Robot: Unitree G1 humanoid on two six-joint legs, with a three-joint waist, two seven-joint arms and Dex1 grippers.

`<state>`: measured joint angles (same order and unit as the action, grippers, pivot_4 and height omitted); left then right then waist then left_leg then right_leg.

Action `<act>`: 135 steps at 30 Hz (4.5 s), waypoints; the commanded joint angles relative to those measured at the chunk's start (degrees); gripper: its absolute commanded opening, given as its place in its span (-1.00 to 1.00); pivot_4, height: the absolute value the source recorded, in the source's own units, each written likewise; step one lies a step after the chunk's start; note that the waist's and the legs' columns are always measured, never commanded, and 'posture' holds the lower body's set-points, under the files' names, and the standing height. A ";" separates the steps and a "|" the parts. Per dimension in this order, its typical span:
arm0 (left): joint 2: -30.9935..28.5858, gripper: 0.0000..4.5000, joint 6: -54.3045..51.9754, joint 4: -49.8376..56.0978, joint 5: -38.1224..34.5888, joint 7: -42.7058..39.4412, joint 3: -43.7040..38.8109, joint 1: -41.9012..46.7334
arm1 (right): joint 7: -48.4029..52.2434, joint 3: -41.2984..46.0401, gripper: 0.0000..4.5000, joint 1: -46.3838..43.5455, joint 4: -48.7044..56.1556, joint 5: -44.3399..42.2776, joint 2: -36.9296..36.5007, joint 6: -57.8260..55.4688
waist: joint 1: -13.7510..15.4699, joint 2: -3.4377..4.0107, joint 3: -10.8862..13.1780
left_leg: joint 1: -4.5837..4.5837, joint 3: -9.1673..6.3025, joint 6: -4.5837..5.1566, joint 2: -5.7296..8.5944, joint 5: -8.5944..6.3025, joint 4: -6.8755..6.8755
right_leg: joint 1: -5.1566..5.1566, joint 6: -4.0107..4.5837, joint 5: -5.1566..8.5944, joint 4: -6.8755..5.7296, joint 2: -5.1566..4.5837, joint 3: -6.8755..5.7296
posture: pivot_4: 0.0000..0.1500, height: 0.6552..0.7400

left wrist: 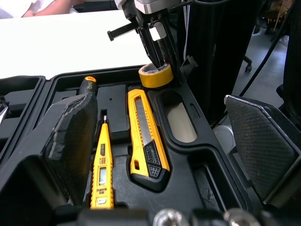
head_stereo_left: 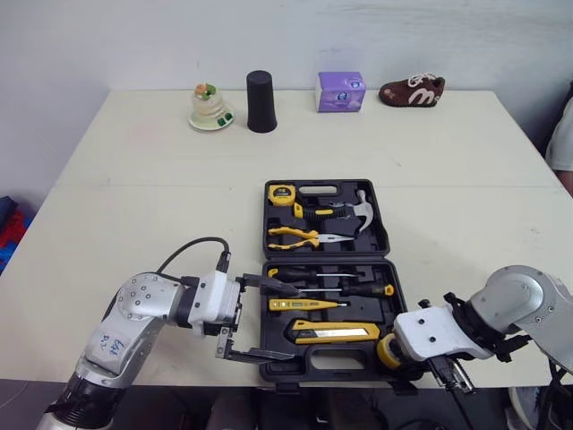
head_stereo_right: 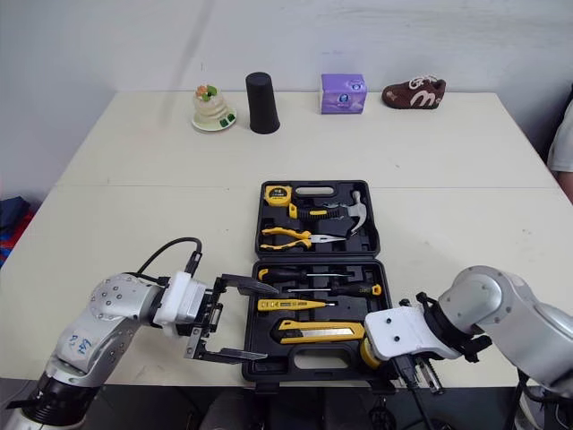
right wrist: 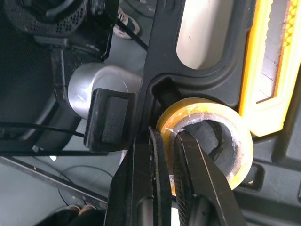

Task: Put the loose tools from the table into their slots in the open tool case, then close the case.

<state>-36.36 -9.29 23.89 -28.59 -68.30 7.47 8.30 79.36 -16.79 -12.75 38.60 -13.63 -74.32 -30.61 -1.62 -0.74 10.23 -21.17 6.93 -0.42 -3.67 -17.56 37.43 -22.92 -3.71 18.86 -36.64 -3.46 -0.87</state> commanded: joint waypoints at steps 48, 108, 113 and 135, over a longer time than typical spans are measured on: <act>-3.16 1.00 -0.61 -4.87 -2.24 3.83 -8.74 -0.14 | 1.35 20.36 -0.98 24.44 -31.78 -14.06 25.67 26.74 | 0.07 -0.99 0.00 | 1.23 -0.12 0.02 -0.08 0.01 -0.34 | 1.42 0.42 0.11 0.47 -0.07 -0.11 | 1.00 1.00; -2.90 1.00 -52.61 -18.15 5.03 24.02 -13.62 28.00 | -26.35 24.48 0.97 -15.26 -35.63 -6.04 22.13 -27.56 | 0.03 -0.59 0.30 | -0.29 0.10 -0.18 0.09 0.46 0.04 | -0.35 -0.19 -0.45 -0.20 -0.17 0.05 | 1.00 1.00; 1.75 1.00 -65.27 -20.28 4.79 29.97 -9.29 38.36 | -32.16 24.53 0.97 -25.23 -36.48 -9.31 25.24 -45.67 | 0.06 -0.60 0.30 | -0.37 0.08 -0.26 0.10 0.54 0.00 | -0.49 -0.15 -0.42 -0.30 -0.09 0.05 | 1.00 1.00; 11.34 1.00 -58.46 -37.34 12.02 38.32 -0.82 45.55 | -50.56 21.36 0.97 -37.67 -46.90 -7.05 38.69 -54.16 | -0.15 -0.61 0.32 | -1.27 0.70 -0.43 0.07 0.81 0.45 | -1.80 -0.14 -0.41 -1.01 0.01 0.59 | 1.00 1.00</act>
<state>-25.18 -68.45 -14.02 -17.07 -30.14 6.82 52.70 29.81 2.88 -49.11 -8.19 -21.23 -35.50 -84.96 -1.77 -1.35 10.54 -22.43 7.63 -0.84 -3.61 -16.74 37.89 -24.72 -3.85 18.45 -37.67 -3.44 -0.28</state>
